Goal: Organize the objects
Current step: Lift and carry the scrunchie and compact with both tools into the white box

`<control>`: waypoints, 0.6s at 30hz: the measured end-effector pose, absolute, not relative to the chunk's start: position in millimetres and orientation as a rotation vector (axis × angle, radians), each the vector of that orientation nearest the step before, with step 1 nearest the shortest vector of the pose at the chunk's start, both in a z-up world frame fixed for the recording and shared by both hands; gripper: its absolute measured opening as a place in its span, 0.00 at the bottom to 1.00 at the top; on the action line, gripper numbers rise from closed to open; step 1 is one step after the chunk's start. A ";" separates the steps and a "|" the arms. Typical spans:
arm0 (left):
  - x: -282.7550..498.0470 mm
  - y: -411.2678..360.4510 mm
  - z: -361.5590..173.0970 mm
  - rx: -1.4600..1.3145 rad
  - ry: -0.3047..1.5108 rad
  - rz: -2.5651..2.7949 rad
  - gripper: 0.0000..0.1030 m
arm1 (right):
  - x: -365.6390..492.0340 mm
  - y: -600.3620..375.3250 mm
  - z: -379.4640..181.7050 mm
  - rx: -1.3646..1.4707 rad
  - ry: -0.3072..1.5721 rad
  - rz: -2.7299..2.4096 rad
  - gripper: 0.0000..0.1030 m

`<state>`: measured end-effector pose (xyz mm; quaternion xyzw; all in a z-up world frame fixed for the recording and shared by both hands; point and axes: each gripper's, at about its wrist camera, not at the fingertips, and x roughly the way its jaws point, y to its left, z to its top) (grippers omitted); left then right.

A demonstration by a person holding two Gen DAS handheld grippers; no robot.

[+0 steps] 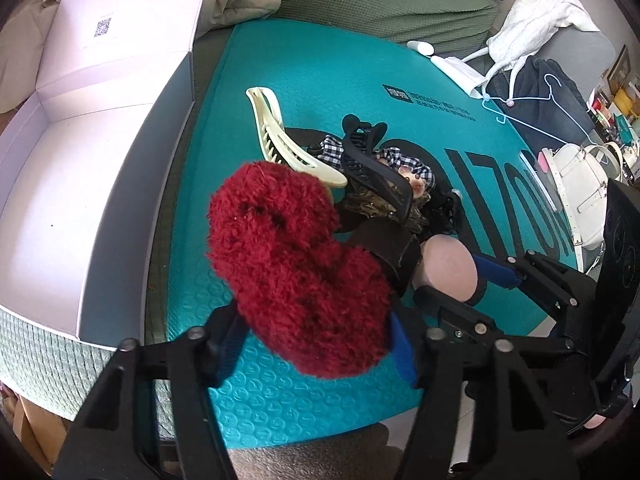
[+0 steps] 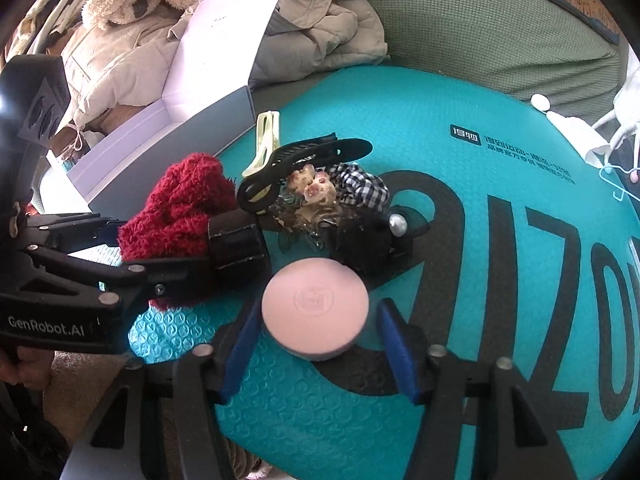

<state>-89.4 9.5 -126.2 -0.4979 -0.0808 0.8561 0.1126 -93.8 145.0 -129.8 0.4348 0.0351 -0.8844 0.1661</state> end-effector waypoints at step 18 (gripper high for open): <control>-54.1 2.5 -68.5 -1.371 -0.221 2.561 0.35 | -59.8 152.3 -97.0 1.142 0.061 -2.549 0.50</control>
